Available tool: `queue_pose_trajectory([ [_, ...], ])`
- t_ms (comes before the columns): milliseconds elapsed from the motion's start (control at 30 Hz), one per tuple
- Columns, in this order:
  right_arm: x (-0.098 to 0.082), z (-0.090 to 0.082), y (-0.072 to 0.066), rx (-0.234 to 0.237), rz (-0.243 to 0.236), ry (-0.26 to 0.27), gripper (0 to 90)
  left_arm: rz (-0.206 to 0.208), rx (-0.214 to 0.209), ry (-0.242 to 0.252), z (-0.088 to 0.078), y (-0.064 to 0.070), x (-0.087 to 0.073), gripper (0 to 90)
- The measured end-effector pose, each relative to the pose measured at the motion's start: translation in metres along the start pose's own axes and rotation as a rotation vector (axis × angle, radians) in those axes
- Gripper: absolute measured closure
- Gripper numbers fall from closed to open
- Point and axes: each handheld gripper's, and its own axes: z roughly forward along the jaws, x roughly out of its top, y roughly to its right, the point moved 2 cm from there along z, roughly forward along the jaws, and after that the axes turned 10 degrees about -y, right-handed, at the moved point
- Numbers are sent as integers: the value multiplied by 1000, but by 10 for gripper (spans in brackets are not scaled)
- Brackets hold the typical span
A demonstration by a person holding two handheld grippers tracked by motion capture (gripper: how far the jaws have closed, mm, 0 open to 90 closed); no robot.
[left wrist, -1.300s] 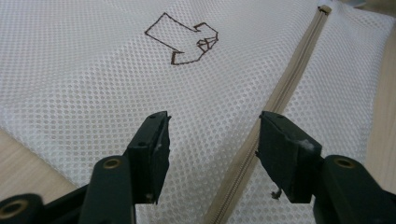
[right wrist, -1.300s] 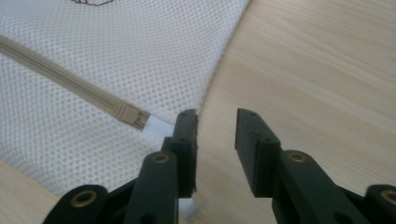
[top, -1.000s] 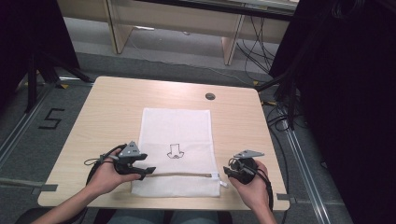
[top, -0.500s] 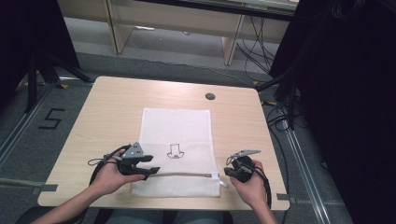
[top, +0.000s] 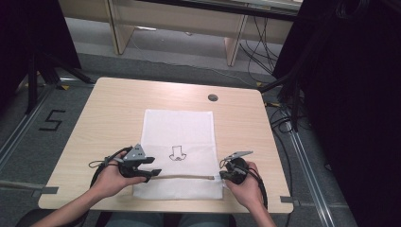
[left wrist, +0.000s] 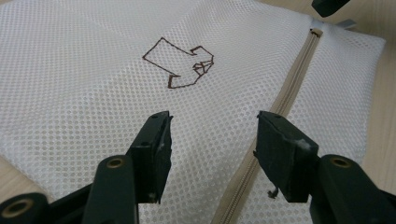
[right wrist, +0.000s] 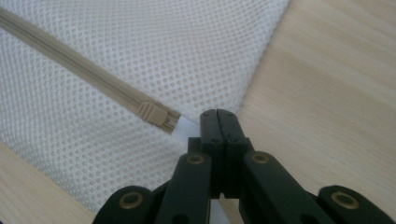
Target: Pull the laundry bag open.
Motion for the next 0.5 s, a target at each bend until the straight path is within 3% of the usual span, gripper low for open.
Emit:
queue_pose_trajectory([
  [100,-1,5,-1,12,-1,-32,900,-12,0,12,1,1,0,447],
  [133,-1,6,0,11,-16,-21,900,8,1,9,0,0,0,447],
  [167,-1,5,-3,18,13,-41,900,3,0,8,1,1,-1,446],
  [233,-1,6,-4,10,-6,-46,900,22,-12,4,0,1,-1,444],
  [267,-1,7,-4,9,-17,-44,900,12,-7,-3,0,1,-1,444],
  [300,-1,6,-6,0,-4,-63,900,12,-7,-3,0,1,-1,444],
  [333,-1,7,-6,3,-16,-57,900,-1,-16,15,1,3,-1,443],
  [400,-1,7,-8,-3,-27,-68,900,26,-9,15,1,2,0,444],
  [500,-1,8,-10,-7,-38,-67,900,12,-16,33,1,3,1,449],
])
